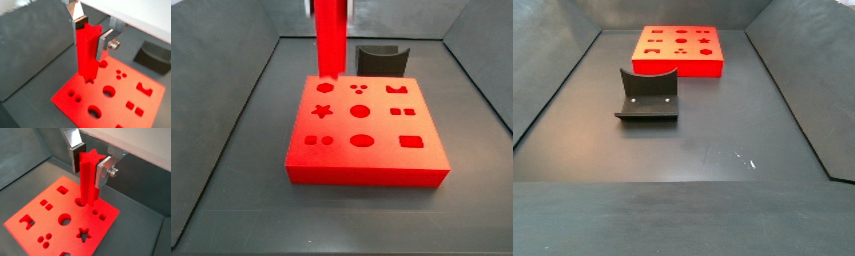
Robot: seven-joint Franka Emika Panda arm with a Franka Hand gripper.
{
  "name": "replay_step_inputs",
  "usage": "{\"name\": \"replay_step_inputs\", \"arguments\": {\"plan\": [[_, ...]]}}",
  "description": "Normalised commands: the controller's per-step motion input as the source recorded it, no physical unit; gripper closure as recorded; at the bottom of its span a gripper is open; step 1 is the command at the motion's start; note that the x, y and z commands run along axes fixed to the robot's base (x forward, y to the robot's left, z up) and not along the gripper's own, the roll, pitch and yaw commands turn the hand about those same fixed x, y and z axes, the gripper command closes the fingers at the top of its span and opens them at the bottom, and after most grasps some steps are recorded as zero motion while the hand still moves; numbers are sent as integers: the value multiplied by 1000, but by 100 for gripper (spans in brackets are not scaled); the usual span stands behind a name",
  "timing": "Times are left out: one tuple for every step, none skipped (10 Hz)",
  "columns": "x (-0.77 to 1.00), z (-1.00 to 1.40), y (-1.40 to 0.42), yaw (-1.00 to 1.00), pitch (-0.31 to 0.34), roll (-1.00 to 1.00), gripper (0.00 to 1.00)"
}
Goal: Insert the star object.
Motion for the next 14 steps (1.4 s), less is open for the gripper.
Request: {"name": "replay_step_inputs", "arguments": {"plan": [[43, -657, -117, -617, -173, 69, 100], [49, -489, 0, -823, -261, 0, 100], [123, -406, 0, -929, -116, 69, 100], [109, -366, 0, -969, -90, 74, 100], [3, -286, 29, -957, -117, 59, 100], [-297, -11, 300, -569, -27, 119, 100], [-463, 37, 506, -163, 34, 220, 100], [-543, 0, 457, 0, 101, 179, 100], [-514, 0, 371, 91, 124, 59, 100], [-137, -277, 166, 89, 157, 0, 100], [0, -494, 66, 0, 290, -130, 100], [403, -263, 169, -249, 380, -219, 100], [274, -143, 177, -294, 454, -186, 100], [226, 0, 260, -351, 357, -220, 100]]}}
